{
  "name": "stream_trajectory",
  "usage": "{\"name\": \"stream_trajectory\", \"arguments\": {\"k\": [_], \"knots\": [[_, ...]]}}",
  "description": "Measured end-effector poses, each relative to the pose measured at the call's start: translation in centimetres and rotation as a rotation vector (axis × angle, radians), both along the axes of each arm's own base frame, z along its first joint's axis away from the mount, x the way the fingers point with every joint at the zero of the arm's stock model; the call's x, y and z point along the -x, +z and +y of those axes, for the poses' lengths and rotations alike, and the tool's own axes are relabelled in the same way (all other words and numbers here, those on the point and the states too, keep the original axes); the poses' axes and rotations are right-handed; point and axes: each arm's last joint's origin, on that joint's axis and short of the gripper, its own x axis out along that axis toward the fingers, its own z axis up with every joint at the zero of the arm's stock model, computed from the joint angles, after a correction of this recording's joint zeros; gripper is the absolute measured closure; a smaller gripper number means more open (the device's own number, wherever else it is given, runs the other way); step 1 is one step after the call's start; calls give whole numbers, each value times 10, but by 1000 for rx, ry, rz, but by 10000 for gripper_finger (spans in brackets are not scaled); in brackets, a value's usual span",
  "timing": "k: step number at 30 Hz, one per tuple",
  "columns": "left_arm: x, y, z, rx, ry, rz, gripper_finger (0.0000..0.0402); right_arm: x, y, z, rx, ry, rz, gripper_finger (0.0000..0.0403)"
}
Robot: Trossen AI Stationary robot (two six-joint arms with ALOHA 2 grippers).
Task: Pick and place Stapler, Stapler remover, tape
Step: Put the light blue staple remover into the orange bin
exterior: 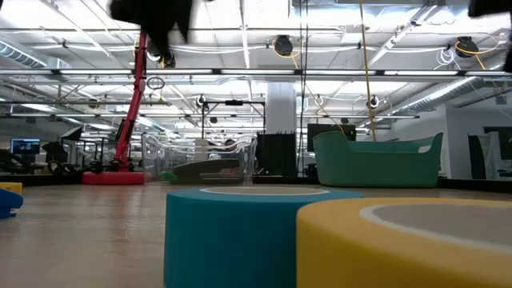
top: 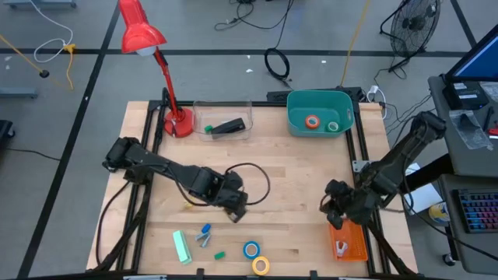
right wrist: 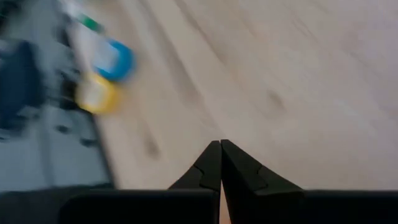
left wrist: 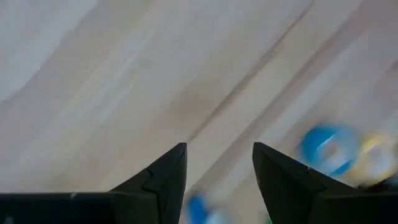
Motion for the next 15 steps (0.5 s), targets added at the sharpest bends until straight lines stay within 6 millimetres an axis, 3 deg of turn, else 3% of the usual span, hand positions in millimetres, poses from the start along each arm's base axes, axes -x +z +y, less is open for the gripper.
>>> {"name": "stream_trajectory", "arguments": {"k": [5, 10, 15], "knots": [[29, -3, -18, 21, -51, 237, 215, -12, 23, -2, -81, 0, -234, 403], [44, -3, -46, 63, -6, 253, 215, -22, 37, -5, -112, 15, -381, 389], [60, -12, -81, 109, 88, 223, 215, -27, 38, -8, -108, 18, -388, 343]]}}
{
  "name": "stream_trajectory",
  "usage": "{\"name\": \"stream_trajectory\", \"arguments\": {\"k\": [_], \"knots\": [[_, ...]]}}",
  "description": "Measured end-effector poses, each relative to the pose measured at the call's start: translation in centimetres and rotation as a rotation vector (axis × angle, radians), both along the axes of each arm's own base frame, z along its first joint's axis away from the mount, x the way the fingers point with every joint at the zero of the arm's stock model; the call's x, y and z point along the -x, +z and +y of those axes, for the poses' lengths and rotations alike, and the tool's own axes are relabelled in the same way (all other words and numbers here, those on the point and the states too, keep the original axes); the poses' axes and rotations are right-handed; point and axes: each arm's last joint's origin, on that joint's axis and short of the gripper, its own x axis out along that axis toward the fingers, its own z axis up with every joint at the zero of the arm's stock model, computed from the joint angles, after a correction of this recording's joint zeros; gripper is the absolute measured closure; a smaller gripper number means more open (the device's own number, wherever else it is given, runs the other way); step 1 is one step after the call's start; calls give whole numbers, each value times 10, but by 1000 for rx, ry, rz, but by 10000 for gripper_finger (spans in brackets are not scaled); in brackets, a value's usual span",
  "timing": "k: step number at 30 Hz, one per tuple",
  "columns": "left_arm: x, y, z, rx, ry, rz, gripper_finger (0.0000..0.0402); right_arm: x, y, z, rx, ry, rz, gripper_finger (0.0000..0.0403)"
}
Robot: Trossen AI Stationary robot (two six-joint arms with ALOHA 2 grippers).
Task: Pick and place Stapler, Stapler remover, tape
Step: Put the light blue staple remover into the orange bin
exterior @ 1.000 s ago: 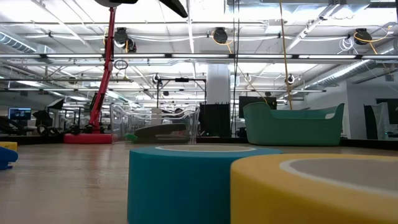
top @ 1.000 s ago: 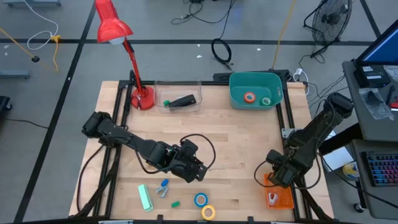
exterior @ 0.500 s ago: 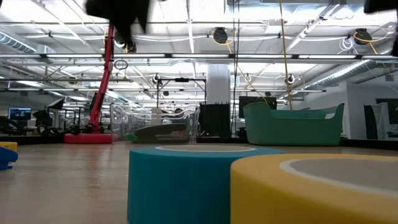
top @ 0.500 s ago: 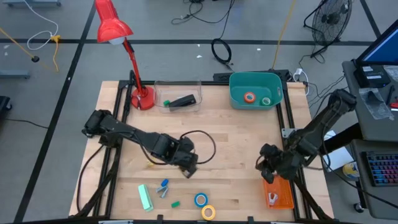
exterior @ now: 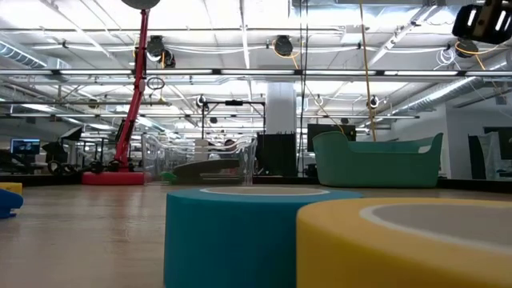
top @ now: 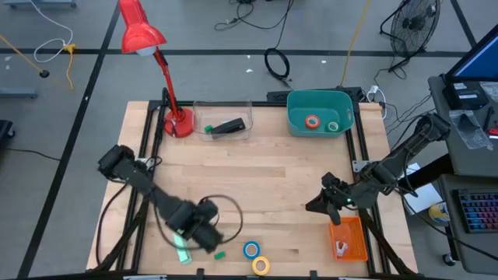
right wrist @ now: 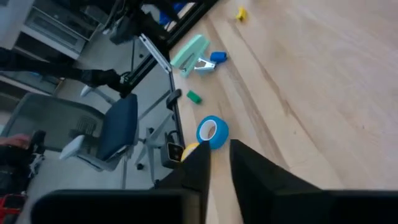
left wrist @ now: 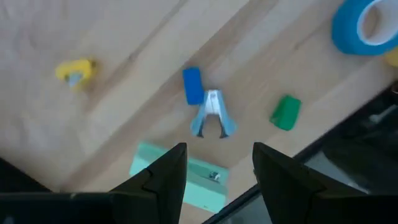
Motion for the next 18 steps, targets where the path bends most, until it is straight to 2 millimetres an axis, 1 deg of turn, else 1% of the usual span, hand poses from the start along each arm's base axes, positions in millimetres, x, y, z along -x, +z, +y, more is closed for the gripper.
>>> {"name": "stream_trajectory", "arguments": {"k": [4, 7, 12, 15, 18], "knots": [[24, -17, -22, -34, 109, 52, 215, -2, -1, -2, 2, -17, 3, 298], [34, -31, -34, -28, 144, 46, 215, -4, -1, -5, 9, -35, 4, 270], [30, -51, -37, 16, 158, -11, 215, -9, 1, -9, 7, -58, -20, 241], [27, -61, -35, 34, 145, -35, 215, -11, 5, -9, -3, -52, -65, 236], [27, -69, -29, 6, 153, -29, 215, -12, 9, -7, -10, -43, -104, 234]]}}
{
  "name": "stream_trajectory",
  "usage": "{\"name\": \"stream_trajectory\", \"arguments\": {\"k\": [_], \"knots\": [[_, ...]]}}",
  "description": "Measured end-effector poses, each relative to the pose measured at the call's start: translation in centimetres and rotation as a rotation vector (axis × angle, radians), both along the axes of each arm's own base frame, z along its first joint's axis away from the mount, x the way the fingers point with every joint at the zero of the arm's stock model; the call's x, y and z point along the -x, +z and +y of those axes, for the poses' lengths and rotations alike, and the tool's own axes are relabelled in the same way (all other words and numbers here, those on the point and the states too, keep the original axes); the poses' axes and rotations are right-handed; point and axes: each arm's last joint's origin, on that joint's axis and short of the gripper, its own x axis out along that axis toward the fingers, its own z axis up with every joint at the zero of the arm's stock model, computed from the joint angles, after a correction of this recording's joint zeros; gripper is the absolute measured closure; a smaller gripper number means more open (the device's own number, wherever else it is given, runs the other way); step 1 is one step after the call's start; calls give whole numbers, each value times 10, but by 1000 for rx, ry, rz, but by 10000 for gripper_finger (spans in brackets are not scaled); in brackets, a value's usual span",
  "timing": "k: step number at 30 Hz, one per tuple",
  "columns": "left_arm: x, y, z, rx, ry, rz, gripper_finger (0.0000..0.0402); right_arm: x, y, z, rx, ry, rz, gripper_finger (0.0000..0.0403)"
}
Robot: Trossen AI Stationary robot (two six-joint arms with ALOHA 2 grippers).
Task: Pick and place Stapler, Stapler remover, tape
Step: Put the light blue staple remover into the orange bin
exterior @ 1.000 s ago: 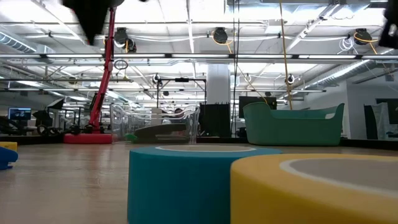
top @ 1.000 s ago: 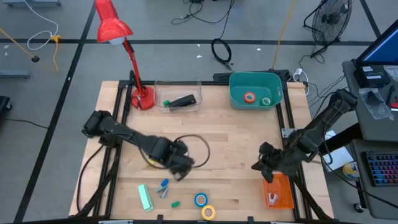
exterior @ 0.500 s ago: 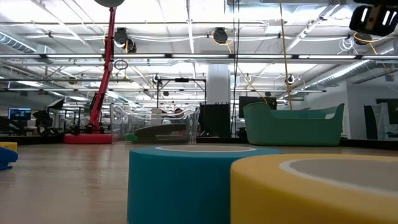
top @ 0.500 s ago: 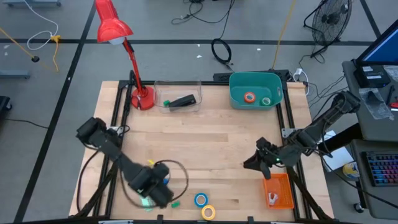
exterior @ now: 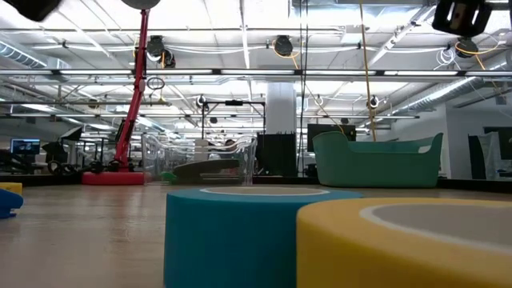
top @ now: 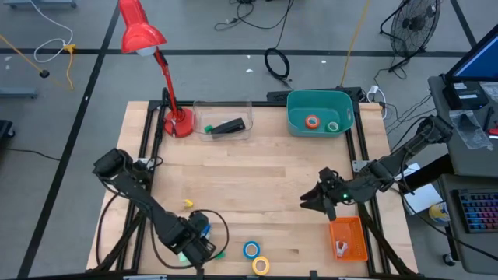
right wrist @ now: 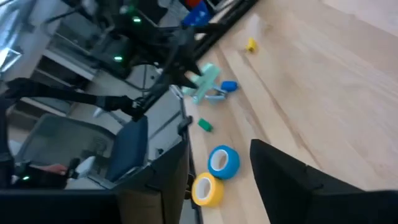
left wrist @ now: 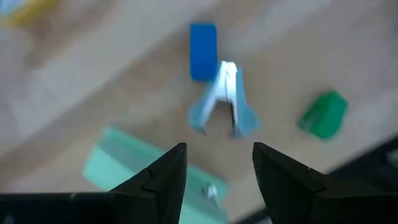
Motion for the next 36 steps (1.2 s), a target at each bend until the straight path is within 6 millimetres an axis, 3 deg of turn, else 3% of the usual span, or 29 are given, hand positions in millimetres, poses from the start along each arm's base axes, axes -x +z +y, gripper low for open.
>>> {"name": "stream_trajectory", "arguments": {"k": [12, 36], "knots": [[-5, -17, 13, -13, -30, -6, 215, -1, 4, 1, -25, 7, -35, 234], [-2, -35, 14, 31, -46, 1, 215, -1, 5, 2, -26, 7, -48, 234]]}}
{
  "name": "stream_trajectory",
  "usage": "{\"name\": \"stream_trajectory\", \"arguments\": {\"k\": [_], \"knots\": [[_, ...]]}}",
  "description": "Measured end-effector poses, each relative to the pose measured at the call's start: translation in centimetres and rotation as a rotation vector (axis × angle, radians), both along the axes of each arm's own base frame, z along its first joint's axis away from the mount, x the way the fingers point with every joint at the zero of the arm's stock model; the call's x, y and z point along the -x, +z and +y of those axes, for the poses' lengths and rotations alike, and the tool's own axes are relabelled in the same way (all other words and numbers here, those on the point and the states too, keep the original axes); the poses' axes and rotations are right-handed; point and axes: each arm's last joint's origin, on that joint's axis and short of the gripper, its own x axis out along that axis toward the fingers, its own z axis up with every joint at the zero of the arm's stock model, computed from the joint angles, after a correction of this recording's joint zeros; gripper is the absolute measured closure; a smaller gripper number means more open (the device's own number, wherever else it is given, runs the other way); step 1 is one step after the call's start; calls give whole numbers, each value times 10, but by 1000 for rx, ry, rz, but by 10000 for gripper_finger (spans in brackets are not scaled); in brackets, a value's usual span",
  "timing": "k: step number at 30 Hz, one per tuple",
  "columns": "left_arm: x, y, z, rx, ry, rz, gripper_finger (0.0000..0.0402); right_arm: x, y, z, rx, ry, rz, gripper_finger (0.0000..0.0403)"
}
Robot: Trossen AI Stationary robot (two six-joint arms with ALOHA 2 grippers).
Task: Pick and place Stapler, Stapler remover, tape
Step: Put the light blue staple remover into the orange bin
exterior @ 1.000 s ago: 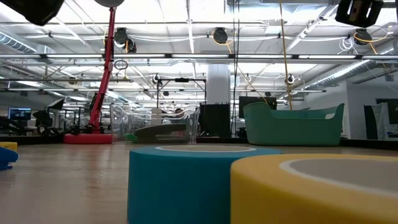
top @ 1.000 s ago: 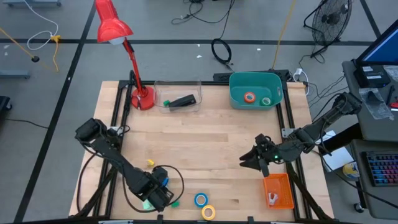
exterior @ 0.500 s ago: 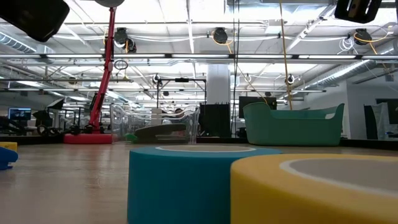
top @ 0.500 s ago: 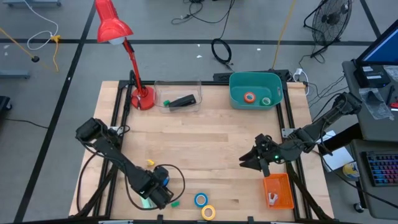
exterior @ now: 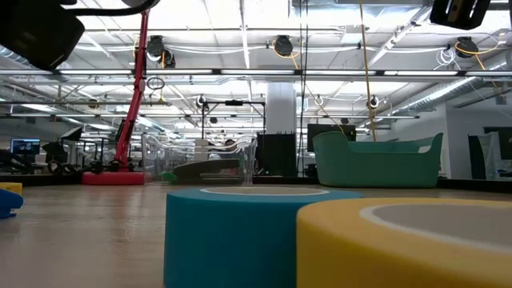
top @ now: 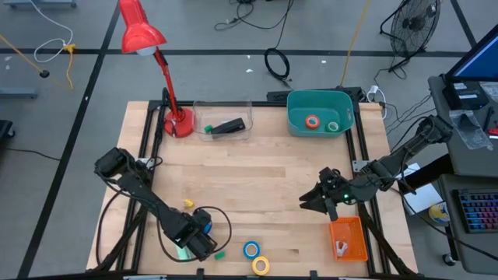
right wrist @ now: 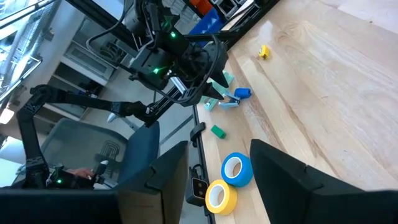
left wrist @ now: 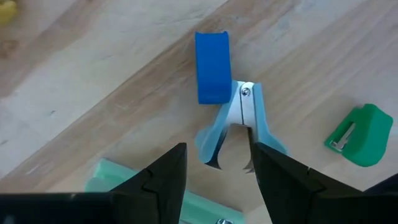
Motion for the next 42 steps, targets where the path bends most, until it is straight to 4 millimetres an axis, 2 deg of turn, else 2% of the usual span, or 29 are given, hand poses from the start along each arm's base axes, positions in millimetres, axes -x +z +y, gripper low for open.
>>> {"name": "stream_trajectory", "arguments": {"k": [5, 8, 18, 27, 30, 33, 38, 42], "knots": [[1, -2, 0, 5, 0, 8, 217, 0, 0, 0, 0, 0, 0, 234], [1, -2, 1, 3, -4, 10, 236, 0, 0, 0, 0, 0, 0, 234], [0, -2, 0, 12, -37, -6, 389, 0, 0, 0, 2, -3, -1, 234], [-3, 1, 2, 27, -21, -29, 398, 0, 0, 0, 2, -5, -1, 234], [-1, 13, 4, 34, 1, -71, 400, 0, 0, 0, 2, -5, -1, 234], [4, 34, 9, 11, 51, -172, 400, 0, 0, 0, 2, -5, -1, 234], [10, 77, 24, -44, 172, -454, 401, 0, 0, 0, 2, -4, -1, 234], [12, 114, 34, -71, 238, -748, 401, 0, 1, 0, -2, -3, -13, 234]]}}
